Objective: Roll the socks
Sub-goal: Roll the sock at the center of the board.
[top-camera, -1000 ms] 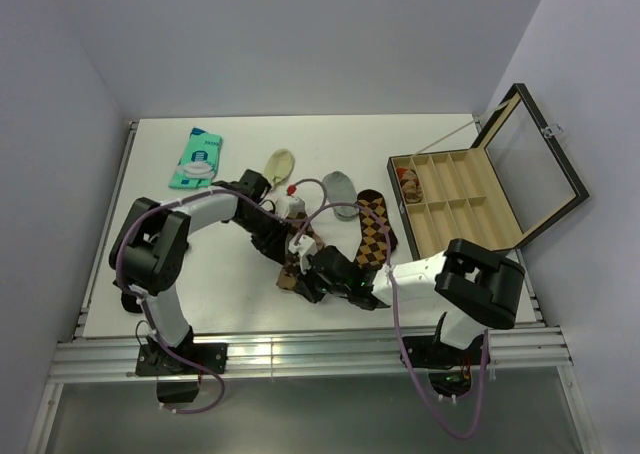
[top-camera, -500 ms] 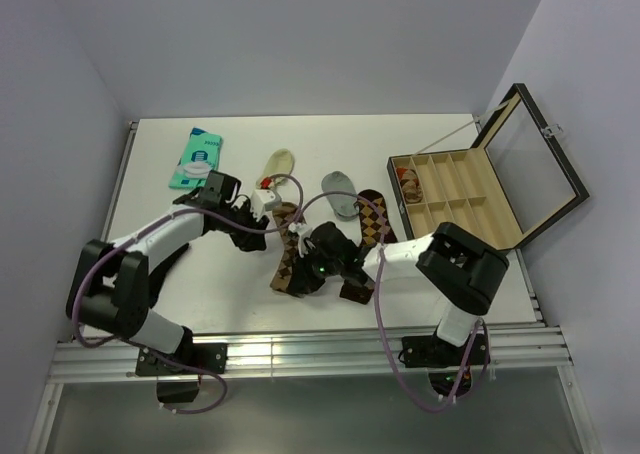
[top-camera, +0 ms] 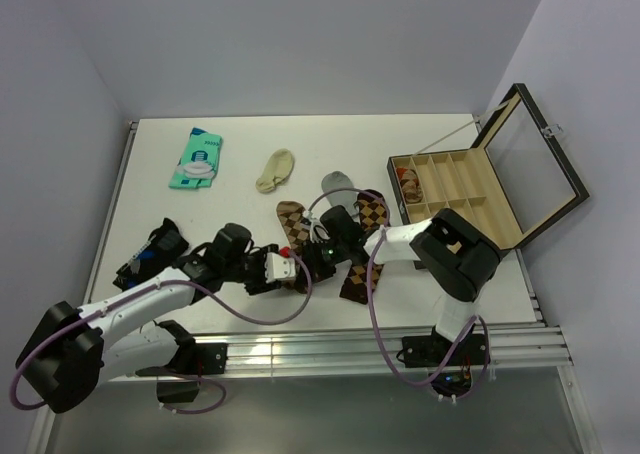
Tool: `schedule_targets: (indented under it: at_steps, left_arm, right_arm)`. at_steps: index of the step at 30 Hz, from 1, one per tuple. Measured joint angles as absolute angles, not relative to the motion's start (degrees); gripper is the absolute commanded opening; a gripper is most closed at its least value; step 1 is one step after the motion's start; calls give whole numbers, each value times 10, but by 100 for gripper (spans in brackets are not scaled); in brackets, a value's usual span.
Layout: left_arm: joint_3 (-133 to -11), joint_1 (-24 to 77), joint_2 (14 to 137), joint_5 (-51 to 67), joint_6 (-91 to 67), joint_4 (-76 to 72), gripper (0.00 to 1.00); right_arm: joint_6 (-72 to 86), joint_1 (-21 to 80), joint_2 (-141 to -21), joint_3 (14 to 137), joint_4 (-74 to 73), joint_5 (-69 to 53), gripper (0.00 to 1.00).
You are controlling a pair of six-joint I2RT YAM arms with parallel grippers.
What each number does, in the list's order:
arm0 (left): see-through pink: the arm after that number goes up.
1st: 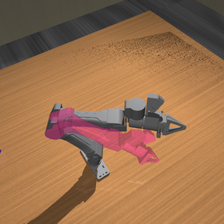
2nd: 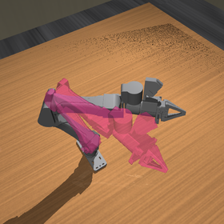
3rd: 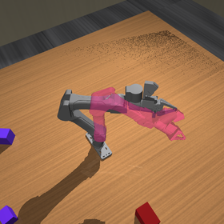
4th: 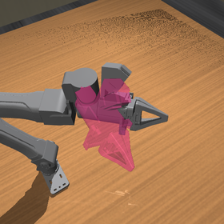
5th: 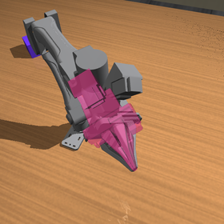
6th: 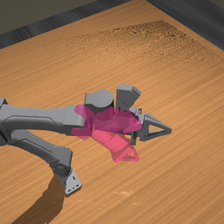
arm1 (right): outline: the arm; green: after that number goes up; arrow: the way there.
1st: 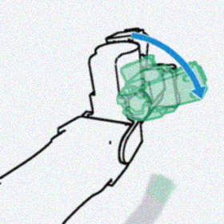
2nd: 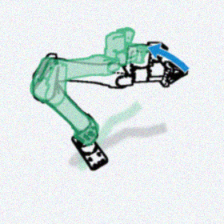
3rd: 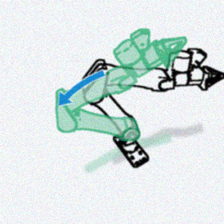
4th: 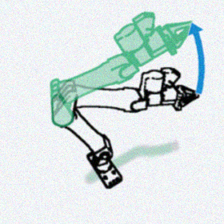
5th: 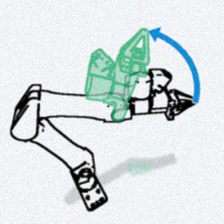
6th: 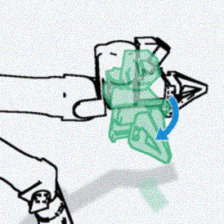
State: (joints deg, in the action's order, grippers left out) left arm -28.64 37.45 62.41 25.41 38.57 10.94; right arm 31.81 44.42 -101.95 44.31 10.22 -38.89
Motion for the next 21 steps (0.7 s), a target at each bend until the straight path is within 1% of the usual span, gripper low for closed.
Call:
schedule_targets:
  at_steps: [1, 2, 9, 16, 19, 21]
  left_arm:
    - [-277, 389, 619, 250, 390, 101, 63]
    - [-271, 399, 617, 249, 396, 94, 66]
    - [-258, 438, 632, 237, 400, 35, 66]
    - [-253, 477, 644, 234, 410, 13, 62]
    - [-257, 484, 667, 231, 414, 19, 58]
    - [-267, 486, 689, 230, 417, 30, 54]
  right_arm:
    - [321, 442, -1020, 443, 100, -392, 14]
    - [325, 439, -1020, 443, 98, -396, 14]
    - [339, 431, -1025, 443, 93, -407, 14]
    - [348, 427, -1032, 444, 96, -415, 13]
    - [351, 426, -1033, 444, 97, -418, 13]
    - [351, 426, -1033, 444, 97, -418, 13]
